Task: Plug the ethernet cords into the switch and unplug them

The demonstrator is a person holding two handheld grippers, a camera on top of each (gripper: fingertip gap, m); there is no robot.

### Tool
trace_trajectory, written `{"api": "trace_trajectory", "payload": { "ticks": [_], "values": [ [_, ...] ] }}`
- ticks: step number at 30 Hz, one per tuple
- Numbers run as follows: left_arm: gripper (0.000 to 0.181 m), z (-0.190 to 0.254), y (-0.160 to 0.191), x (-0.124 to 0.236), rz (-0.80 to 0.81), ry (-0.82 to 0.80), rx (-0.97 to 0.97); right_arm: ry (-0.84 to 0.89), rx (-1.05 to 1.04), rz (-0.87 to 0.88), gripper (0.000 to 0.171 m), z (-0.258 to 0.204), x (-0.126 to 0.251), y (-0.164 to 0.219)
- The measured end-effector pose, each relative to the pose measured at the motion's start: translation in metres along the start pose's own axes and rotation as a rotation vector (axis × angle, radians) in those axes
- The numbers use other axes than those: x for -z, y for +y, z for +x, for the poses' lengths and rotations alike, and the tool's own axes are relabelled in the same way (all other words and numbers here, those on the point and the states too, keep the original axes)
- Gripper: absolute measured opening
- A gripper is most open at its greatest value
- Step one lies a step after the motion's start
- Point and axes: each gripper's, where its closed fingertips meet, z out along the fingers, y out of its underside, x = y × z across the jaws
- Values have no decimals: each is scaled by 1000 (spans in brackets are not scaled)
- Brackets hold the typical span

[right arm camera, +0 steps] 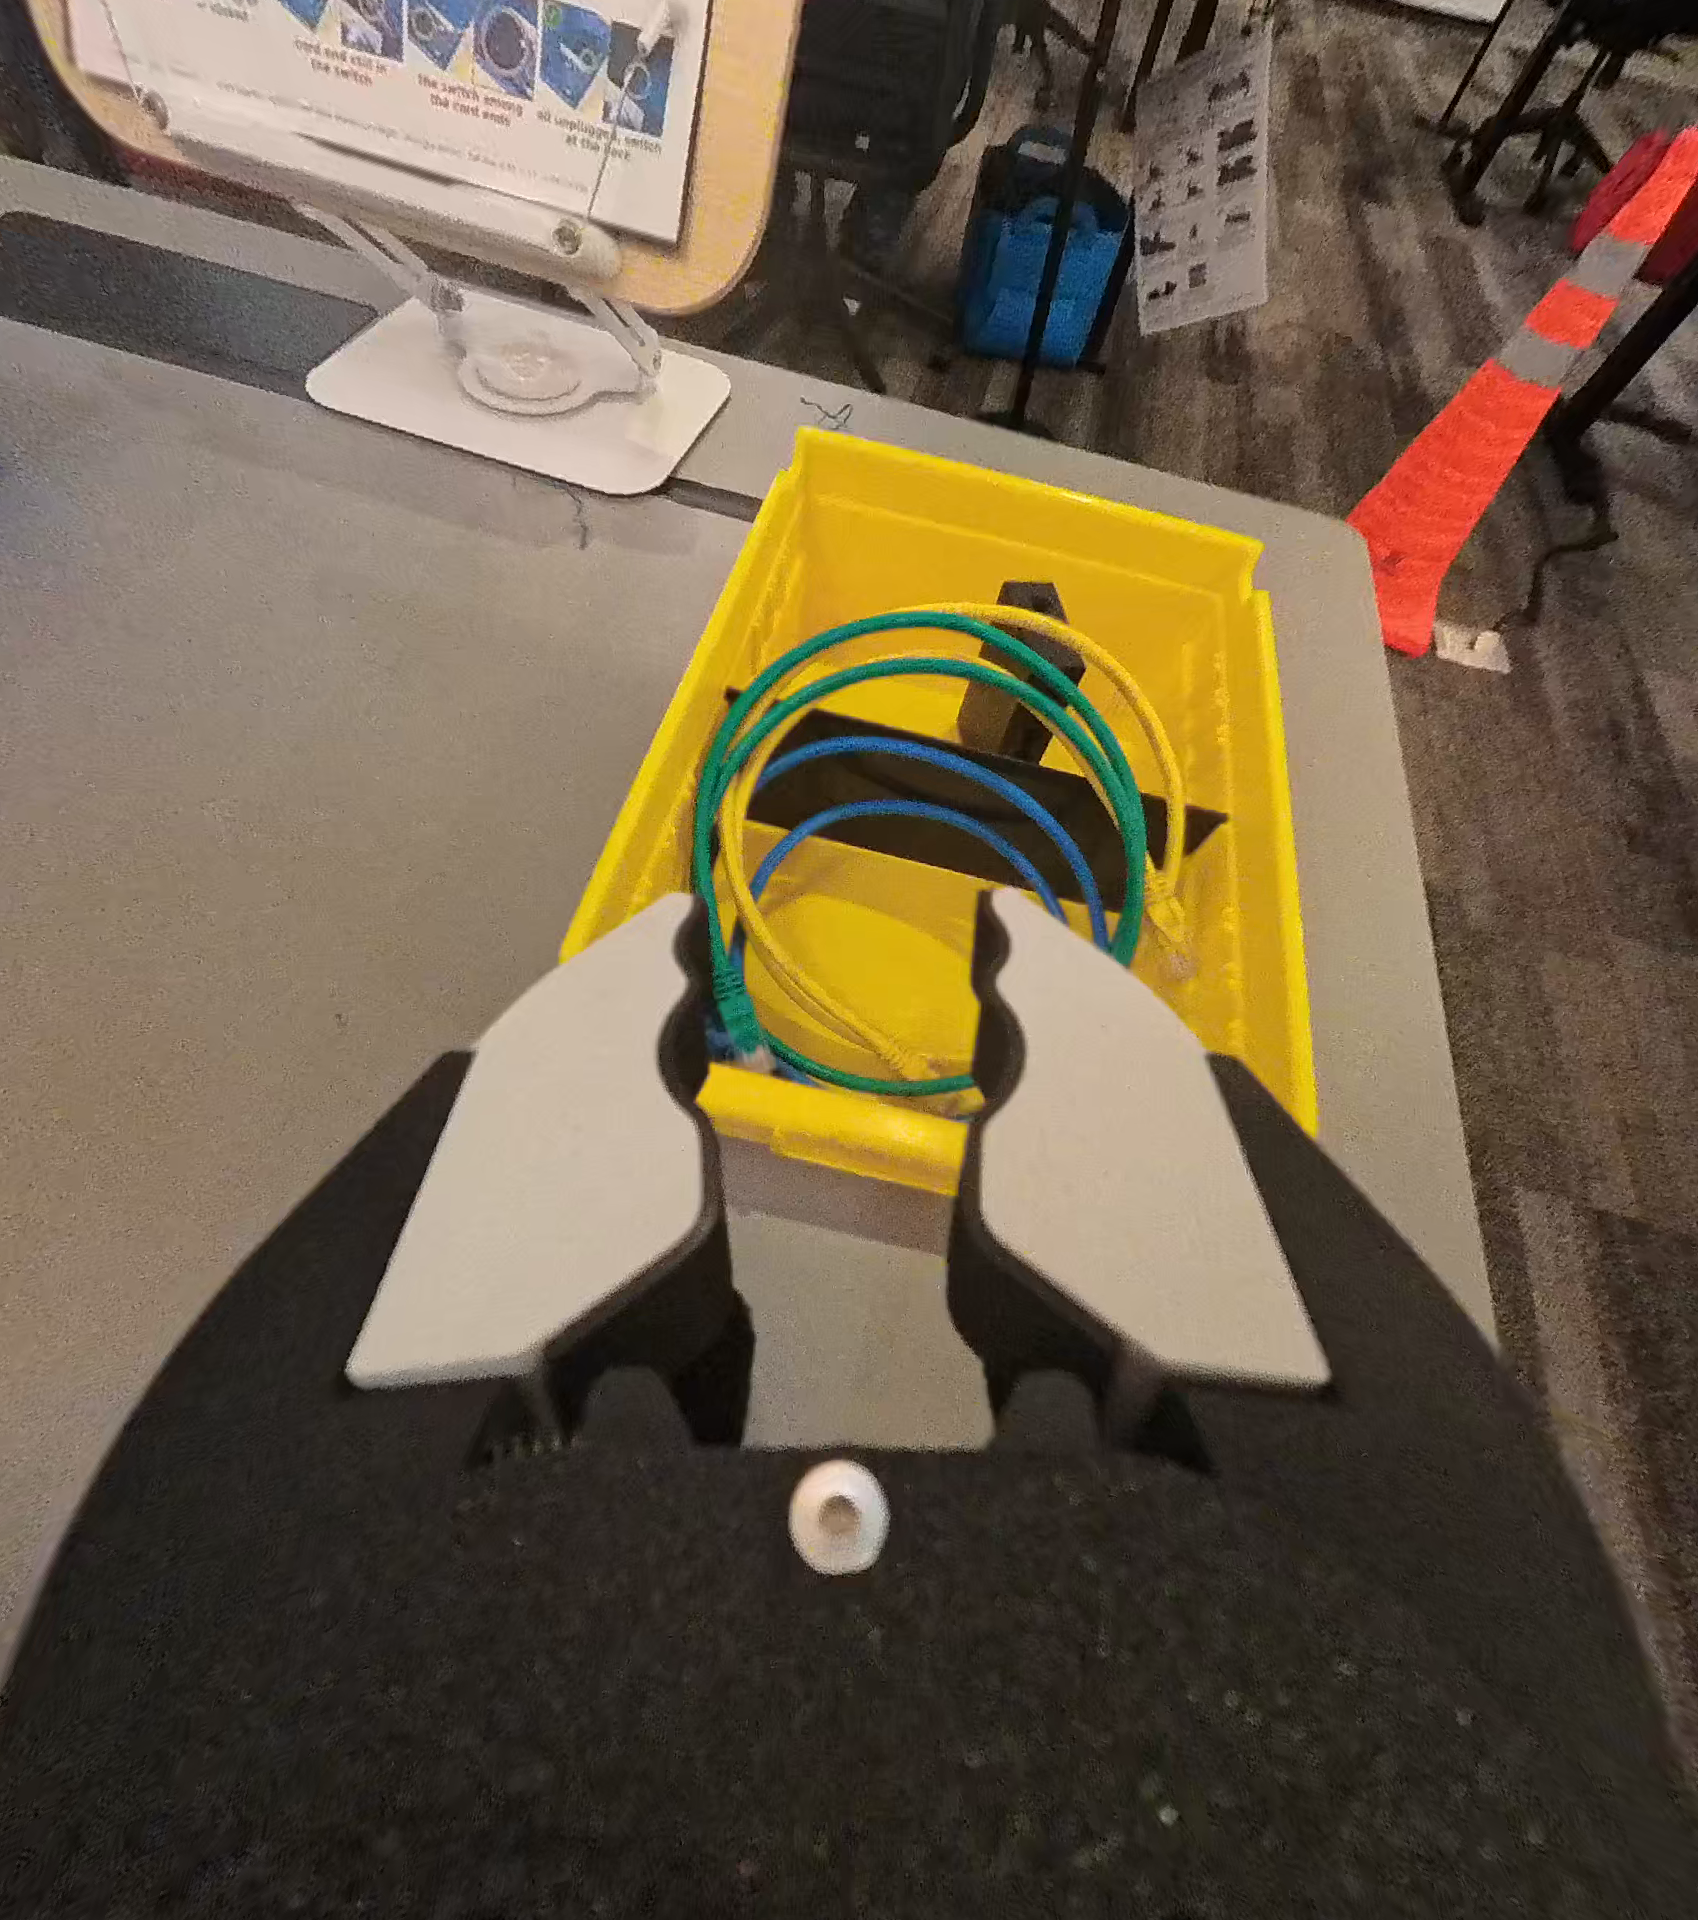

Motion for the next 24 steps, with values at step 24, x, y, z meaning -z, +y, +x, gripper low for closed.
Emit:
{"api": "trace_trajectory", "payload": {
  "ticks": [24],
  "values": [
    [39,-45,73,101,54,-309,402,-14,-267,110,55,-12,8,119]
  ]
}}
